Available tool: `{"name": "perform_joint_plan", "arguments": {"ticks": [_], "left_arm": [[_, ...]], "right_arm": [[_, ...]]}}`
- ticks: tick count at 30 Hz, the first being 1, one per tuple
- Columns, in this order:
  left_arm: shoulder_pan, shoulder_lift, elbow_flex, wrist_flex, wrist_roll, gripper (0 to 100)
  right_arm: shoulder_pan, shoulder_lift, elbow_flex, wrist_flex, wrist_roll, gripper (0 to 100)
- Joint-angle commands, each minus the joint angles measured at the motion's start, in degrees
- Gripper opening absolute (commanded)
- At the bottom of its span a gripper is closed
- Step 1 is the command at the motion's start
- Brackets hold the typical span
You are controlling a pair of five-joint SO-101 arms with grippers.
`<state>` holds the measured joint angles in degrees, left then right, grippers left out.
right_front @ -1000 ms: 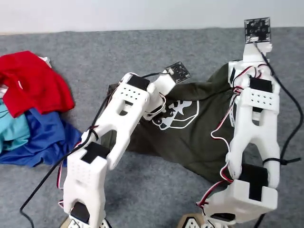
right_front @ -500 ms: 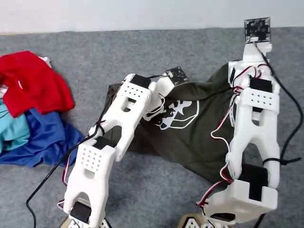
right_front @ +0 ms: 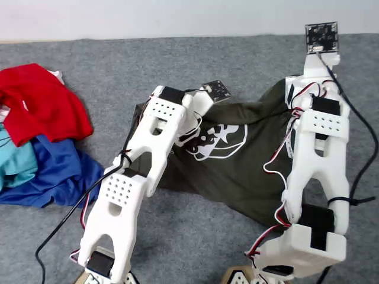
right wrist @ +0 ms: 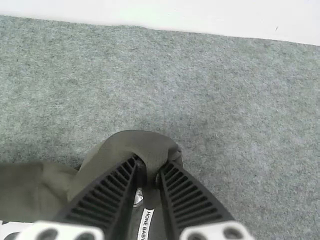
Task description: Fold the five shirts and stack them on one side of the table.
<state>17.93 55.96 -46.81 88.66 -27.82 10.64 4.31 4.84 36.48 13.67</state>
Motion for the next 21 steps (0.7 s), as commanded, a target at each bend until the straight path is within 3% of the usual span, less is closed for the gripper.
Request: {"name": "perform_joint_plan", "arguments": {"ticks": [1,4,12,18,21], "left_arm": [[-0.79,0.7,-6.37,3.69,-0.62,8],[-0.44,1.67,-10.42,5.8,-0.62,4],[-0.09,1.67,-20.44,10.9,-0.53,4],[-1.14,1.85,-21.76,11.78,-0.44,18],[-1.58,1.85,-21.76,11.78,-0.44,19]], "right_arm": [[0.66,-0.57,-0.44,0.04,0.53,0.9],[0.66,-0.57,-0.44,0.04,0.53,0.9],[0.66,-0.57,-0.44,0.04,0.53,0.9],[0.66,-0.57,-0.44,0.04,0.53,0.9],[0.66,-0.57,-0.44,0.04,0.53,0.9]]}}
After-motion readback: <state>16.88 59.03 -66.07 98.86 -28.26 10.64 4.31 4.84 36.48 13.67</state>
